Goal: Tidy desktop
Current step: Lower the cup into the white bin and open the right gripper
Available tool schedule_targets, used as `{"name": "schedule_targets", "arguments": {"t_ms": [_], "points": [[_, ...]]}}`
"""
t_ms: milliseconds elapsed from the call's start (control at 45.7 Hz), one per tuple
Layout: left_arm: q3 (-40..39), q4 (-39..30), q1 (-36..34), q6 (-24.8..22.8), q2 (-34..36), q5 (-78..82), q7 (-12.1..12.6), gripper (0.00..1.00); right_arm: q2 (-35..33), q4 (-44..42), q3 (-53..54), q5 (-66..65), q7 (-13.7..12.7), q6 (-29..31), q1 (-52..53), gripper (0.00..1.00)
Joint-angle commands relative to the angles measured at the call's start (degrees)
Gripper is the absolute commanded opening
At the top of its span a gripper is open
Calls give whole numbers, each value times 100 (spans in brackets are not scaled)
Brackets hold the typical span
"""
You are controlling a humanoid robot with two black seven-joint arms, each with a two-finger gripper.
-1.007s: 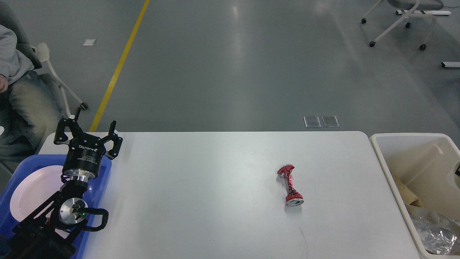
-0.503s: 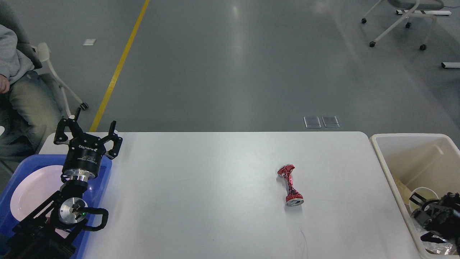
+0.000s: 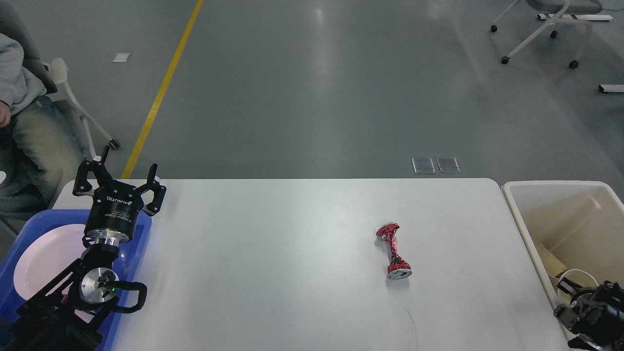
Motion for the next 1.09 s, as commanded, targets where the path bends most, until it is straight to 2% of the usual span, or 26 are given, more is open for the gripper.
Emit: {"name": "schedule_targets", "arguments": {"t_ms": [0,66,88,481,591,700,810,1072], "points": [[1,0,0,0,0,-1,0,96,-135,28,13,10,8,-196,-10,65],[1,0,0,0,0,-1,0,96,-135,45,13,18,8,-363,-10,98],[1,0,0,0,0,-1,0,96,-135,54,13,10,8,-407,-10,100],[1,0,0,0,0,-1,0,96,-118,159,49,-60,17,-364,78,100],[1,0,0,0,0,-1,0,96,-258,607,-22,-148,17,-346,359,100],[1,0,0,0,0,-1,0,96,-793,1239,-101,-429,8,-259,780,100],[1,0,0,0,0,-1,0,96,-1224,1978,-241,-965,-18,399,1501,100],[1,0,0,0,0,-1,0,96,-1717,3525,-1145,-1361,-9,2957,3794,100]]}}
